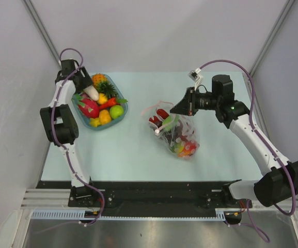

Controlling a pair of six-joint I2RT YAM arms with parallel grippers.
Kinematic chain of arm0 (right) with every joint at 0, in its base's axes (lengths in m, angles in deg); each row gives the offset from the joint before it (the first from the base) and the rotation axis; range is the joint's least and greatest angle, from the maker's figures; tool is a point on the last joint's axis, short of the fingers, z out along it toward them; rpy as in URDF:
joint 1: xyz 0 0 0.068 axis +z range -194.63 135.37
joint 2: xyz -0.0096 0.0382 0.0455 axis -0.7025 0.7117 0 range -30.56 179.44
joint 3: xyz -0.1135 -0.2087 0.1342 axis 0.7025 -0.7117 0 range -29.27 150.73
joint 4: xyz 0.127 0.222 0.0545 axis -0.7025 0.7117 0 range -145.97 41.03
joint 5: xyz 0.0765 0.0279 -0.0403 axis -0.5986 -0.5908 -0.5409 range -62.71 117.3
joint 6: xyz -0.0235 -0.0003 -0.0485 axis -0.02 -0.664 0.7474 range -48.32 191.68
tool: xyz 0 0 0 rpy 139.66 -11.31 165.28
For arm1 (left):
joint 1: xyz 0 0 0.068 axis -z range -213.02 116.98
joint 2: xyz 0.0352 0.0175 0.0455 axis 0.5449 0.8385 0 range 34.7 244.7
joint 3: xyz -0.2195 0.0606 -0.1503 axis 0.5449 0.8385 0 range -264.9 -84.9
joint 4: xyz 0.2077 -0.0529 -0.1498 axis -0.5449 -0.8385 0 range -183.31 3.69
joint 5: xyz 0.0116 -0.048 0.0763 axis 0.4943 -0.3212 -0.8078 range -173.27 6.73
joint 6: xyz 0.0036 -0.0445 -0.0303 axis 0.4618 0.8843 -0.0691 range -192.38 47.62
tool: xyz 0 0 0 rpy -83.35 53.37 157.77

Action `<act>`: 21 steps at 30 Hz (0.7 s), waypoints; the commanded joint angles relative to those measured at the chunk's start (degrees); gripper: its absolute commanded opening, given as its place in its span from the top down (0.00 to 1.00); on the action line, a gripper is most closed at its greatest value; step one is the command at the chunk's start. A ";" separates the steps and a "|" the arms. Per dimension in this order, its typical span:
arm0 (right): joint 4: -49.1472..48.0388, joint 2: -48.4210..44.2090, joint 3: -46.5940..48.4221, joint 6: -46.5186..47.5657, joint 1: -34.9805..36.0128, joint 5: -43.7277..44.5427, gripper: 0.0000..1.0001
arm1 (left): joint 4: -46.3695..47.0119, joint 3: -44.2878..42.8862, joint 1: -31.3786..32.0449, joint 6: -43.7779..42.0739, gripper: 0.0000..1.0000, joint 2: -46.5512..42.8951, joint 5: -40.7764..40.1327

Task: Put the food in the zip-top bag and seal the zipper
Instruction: Pick up the fake vegetable from the bin.

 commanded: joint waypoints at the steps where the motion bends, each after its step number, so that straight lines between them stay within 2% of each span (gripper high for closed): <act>1: -1.52 0.78 4.06 1.03 -0.30 -0.50 1.00 | -1.26 -1.57 0.13 3.01 0.21 1.56 -0.79; 3: -1.52 1.04 4.32 1.12 -0.30 -0.59 1.00 | -1.26 -1.66 0.13 3.10 0.22 1.83 -0.97; 8: -1.25 1.22 4.32 1.29 -0.30 -0.76 1.00 | -2.31 -1.58 -0.04 3.36 0.38 0.34 -1.23; 9: -1.08 1.13 4.32 1.29 -0.39 -0.85 1.00 | -2.40 -0.97 -0.22 3.89 0.42 -1.32 -1.67; 10: -1.08 1.05 4.23 1.29 -0.39 -0.85 1.00 | -1.62 -0.44 -0.39 4.42 0.50 -2.38 -1.24; 13: -1.17 1.13 4.23 1.29 -0.39 -1.20 1.00 | 0.58 2.02 -0.57 5.12 0.62 -8.17 -0.88; 18: -1.95 1.22 4.06 0.42 -0.30 -1.81 1.00 | 5.59 6.14 -0.40 5.74 0.75 -18.10 0.52; 21: -3.97 1.57 3.62 -2.56 -0.48 -2.52 1.00 | 10.50 10.61 0.04 7.05 0.77 -24.96 3.86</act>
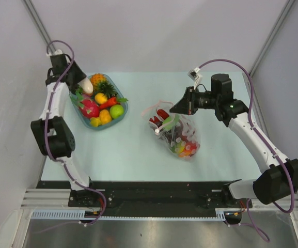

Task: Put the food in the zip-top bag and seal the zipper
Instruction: Pick up the fake vegetable from the bin, then place the fake vegetable in the zipper food storage bag.

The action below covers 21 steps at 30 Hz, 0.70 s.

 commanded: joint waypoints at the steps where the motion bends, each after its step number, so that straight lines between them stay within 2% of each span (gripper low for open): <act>1: -5.81 0.22 2.24 -3.84 -0.41 -3.21 1.00 | 12.56 5.26 1.11 2.71 0.78 -13.82 4.65; 3: -9.15 0.48 1.28 -7.43 -0.59 -4.01 1.00 | 17.67 12.26 3.04 2.71 0.79 -20.76 4.22; 4: -10.38 0.83 1.10 -8.67 -0.67 -4.71 1.00 | 23.69 15.00 6.10 1.67 0.80 -23.57 3.35; 6: -13.89 1.36 0.40 -11.31 -0.85 -5.59 1.00 | 30.04 22.80 10.68 -3.75 0.81 -31.13 -0.43; 7: -14.78 1.62 0.31 -13.15 -0.94 -6.03 1.00 | 36.44 25.55 16.70 -5.88 0.81 -33.24 -1.66; 9: -16.54 2.15 0.04 -14.48 -1.29 -6.65 1.00 | 42.27 32.74 22.71 -12.63 0.80 -38.85 -5.94; 10: -16.98 2.15 -0.04 -15.53 -1.46 -7.26 1.00 | 47.43 34.96 28.48 -14.58 0.80 -40.11 -6.85; 12: -18.38 2.50 -0.39 -16.94 -1.82 -7.70 1.00 | 53.77 40.22 33.96 -19.84 0.80 -42.22 -10.43; 13: -18.91 2.59 -0.92 -18.51 -1.99 -8.23 1.00 | 55.29 41.39 39.13 -21.27 0.80 -42.32 -11.68; 19: -23.57 2.06 -1.71 -21.33 -1.99 -9.20 1.00 | 63.21 46.14 52.77 -22.60 0.80 -40.21 -18.26; 21: -24.71 2.15 -1.80 -23.00 -2.17 -8.94 1.00 | 64.88 47.28 55.07 -21.99 0.80 -39.42 -19.94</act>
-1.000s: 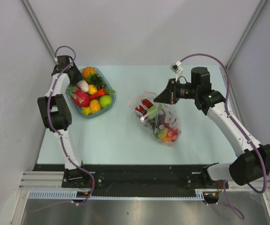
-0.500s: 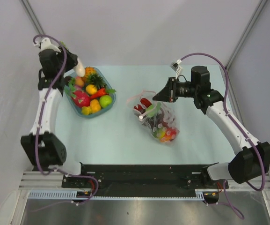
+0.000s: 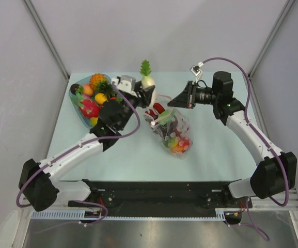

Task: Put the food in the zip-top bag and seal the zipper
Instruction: Place the fake vegetable in the zipper food storage bag.

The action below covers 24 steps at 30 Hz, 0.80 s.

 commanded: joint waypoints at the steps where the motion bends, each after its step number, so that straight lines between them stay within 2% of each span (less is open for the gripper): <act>1: -8.98 -0.86 0.60 -5.10 -0.38 -2.57 1.00 | 10.18 1.58 6.44 -2.27 0.80 1.10 -7.83; 5: -11.52 -0.78 0.86 -7.22 -0.12 -2.84 1.00 | 8.26 1.24 9.45 2.11 0.80 3.47 -10.12; 9: -11.97 -0.95 1.39 -8.01 -0.20 -2.58 1.00 | 0.71 -0.26 9.98 8.52 0.74 4.89 -9.08; 14: -13.11 -0.69 2.88 -8.97 -0.81 -2.49 1.00 | -3.09 1.93 9.98 10.56 0.65 3.49 -6.45; 20: -15.31 -0.07 3.50 -10.03 -1.08 -2.93 1.00 | -3.08 6.50 9.81 7.93 0.77 -0.38 10.77; 21: -15.66 -0.16 3.50 -9.95 -0.91 -3.36 1.00 | -4.22 6.59 9.81 8.45 0.78 -0.56 14.61; 24: -16.72 -0.60 3.41 -9.16 -0.21 -4.33 1.00 | -13.87 2.48 9.72 11.26 0.74 1.28 16.40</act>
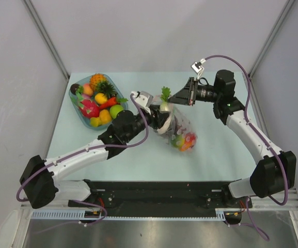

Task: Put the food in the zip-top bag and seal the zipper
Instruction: Place the fake vegetable in the zipper food storage bag.

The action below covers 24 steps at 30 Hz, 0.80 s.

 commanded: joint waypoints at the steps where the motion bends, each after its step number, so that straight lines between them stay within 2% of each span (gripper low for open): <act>1: -8.41 -1.26 3.26 -0.32 0.80 -2.23 1.00 | -11.37 -4.61 0.10 3.20 0.73 1.95 11.27; 4: -8.24 -2.22 3.00 1.78 2.38 -3.73 1.00 | -16.49 -7.70 -2.61 8.02 0.71 4.69 13.81; 7: -6.23 -3.27 2.82 4.68 3.79 -4.61 1.00 | -19.65 -10.68 -6.39 13.12 0.65 7.77 16.37; 10: -4.90 -3.45 2.91 6.18 3.97 -5.31 1.00 | -20.63 -12.53 -9.04 14.81 0.41 8.30 19.00; 11: -4.90 -3.54 2.99 6.27 3.97 -5.66 1.00 | -19.76 -12.27 -9.21 12.28 0.28 7.52 21.10; 13: -4.72 -3.28 3.26 6.44 3.71 -6.19 1.00 | -18.00 -10.79 -9.22 8.14 0.16 2.69 23.74; 14: -4.72 -3.28 3.43 6.45 3.36 -6.28 1.00 | -16.51 -8.95 -9.22 4.12 0.01 0.67 25.76; 15: -4.64 -3.10 3.61 6.53 3.35 -6.63 1.00 | -16.32 -8.15 -9.22 1.99 0.01 -3.70 26.04; 19: -4.99 -2.93 3.70 6.71 3.44 -7.16 1.00 | -21.40 -7.26 -9.57 -9.60 0.00 -11.64 29.90; 22: -5.25 -2.49 4.05 7.06 3.97 -7.51 1.00 | -28.78 -7.17 -9.92 -24.09 0.00 -16.29 35.44; 23: -5.25 -2.14 4.22 7.06 4.06 -7.68 1.00 | -32.72 -7.09 -10.01 -32.83 0.00 -17.01 36.14; 24: -5.51 -1.96 4.40 7.06 4.23 -7.77 1.00 | -35.28 -7.35 -10.09 -38.05 0.00 -17.80 38.76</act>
